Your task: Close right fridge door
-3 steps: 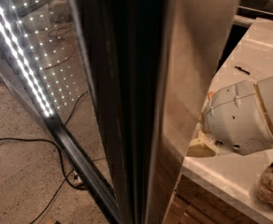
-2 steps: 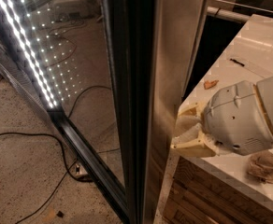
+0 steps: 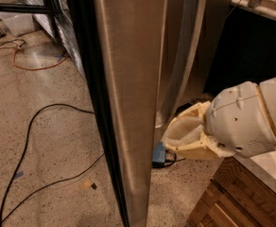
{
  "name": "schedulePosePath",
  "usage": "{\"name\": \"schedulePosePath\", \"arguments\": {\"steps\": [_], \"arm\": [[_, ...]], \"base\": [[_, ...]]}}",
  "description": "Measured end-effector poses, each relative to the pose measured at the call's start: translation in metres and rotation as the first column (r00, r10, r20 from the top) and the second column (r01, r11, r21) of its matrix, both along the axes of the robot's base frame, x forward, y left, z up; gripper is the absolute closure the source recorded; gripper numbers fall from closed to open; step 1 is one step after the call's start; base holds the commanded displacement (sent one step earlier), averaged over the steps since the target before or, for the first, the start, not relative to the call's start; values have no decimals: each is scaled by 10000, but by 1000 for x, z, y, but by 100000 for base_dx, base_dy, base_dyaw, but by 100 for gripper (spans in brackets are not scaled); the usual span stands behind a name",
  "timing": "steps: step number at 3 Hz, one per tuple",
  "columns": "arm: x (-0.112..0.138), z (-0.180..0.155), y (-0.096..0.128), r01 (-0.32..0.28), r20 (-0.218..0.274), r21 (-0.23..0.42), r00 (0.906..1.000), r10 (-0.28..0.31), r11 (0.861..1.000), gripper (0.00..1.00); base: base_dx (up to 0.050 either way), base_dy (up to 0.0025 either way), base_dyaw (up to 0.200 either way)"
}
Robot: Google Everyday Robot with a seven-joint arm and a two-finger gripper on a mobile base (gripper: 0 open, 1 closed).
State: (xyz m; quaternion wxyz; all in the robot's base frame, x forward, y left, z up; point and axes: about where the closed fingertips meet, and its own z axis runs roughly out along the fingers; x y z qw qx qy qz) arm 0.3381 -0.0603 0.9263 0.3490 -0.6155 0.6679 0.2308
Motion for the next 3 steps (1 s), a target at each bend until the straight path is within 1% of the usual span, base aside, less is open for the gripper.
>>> {"name": "schedulePosePath", "arguments": {"steps": [1,2,3], "arm": [[0,0,0,0,0,0,10000,0,10000,100],[-1,-2,12,804,193,182,9965,-807,9966,100],[-15,-7,42,2292,346,656,9722,-2318,9712,100]], "base": [[0,0,0],[0,0,0],[0,0,0]]}}
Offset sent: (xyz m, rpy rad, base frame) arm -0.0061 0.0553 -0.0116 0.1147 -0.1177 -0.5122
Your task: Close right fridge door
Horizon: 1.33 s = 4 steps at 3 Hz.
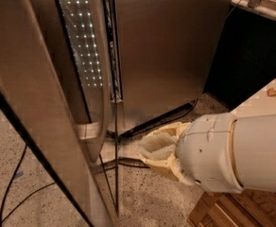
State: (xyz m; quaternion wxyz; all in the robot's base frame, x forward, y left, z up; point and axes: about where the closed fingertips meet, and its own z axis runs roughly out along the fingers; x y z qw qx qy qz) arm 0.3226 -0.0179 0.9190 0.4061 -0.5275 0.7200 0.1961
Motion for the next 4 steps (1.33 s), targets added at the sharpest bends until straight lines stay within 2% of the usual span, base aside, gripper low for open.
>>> {"name": "schedulePosePath", "arguments": {"steps": [1,2,3,4], "arm": [[0,0,0,0,0,0,10000,0,10000,100],[8,-1,27,-1257,637,232,9902,1240,9918,100],[8,-1,27,-1257,638,232,9902,1240,9918,100],[21,1,44,-905,1069,362,9905,862,9952,100]], "base": [[0,0,0],[-3640,-249,13776],[0,0,0],[0,0,0]]}}
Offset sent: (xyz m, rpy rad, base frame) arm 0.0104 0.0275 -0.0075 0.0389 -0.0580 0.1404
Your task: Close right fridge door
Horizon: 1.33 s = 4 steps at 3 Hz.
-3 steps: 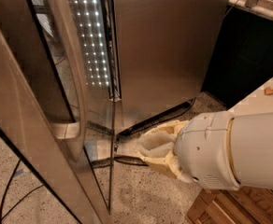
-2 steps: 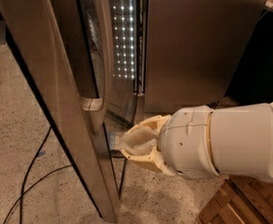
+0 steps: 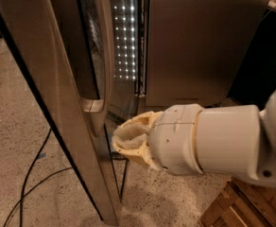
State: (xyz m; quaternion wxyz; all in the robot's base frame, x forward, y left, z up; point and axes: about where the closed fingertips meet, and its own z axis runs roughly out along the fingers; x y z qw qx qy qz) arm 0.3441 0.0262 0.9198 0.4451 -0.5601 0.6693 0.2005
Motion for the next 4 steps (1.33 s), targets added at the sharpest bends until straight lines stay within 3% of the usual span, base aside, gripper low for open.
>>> {"name": "schedulePosePath", "arguments": {"steps": [1,3,4], "arm": [[6,-2,36,-59,374,342,9993,47,9994,100],[5,-1,38,76,480,345,9988,-93,9994,100],[20,3,57,130,808,640,9966,-182,9979,100]], "base": [[0,0,0],[0,0,0],[0,0,0]]}}
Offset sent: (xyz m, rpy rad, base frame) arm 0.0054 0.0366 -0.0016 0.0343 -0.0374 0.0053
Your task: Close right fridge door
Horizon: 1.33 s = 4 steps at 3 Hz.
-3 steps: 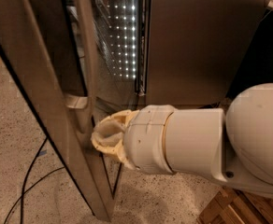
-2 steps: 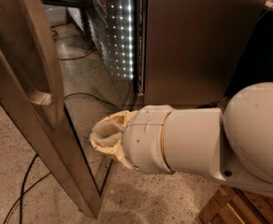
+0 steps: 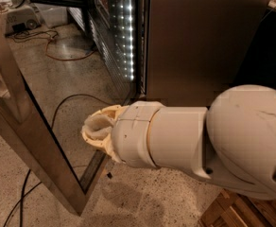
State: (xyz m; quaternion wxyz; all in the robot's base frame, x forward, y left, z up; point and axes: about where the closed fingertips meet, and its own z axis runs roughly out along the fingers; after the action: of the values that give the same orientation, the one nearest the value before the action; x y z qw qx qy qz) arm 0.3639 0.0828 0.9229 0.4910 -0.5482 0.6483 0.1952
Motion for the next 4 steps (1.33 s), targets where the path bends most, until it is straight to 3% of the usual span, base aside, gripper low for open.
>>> {"name": "schedulePosePath", "arguments": {"steps": [1,2,3,4], "arm": [[32,10,23,75,558,411,9984,-97,9991,100],[68,16,48,-153,812,742,9967,93,9971,100],[63,18,47,-139,839,707,9964,79,9974,100],[63,18,47,-138,839,707,9964,79,9974,100]], "base": [[0,0,0],[0,0,0],[-10,14,18641],[0,0,0]]}}
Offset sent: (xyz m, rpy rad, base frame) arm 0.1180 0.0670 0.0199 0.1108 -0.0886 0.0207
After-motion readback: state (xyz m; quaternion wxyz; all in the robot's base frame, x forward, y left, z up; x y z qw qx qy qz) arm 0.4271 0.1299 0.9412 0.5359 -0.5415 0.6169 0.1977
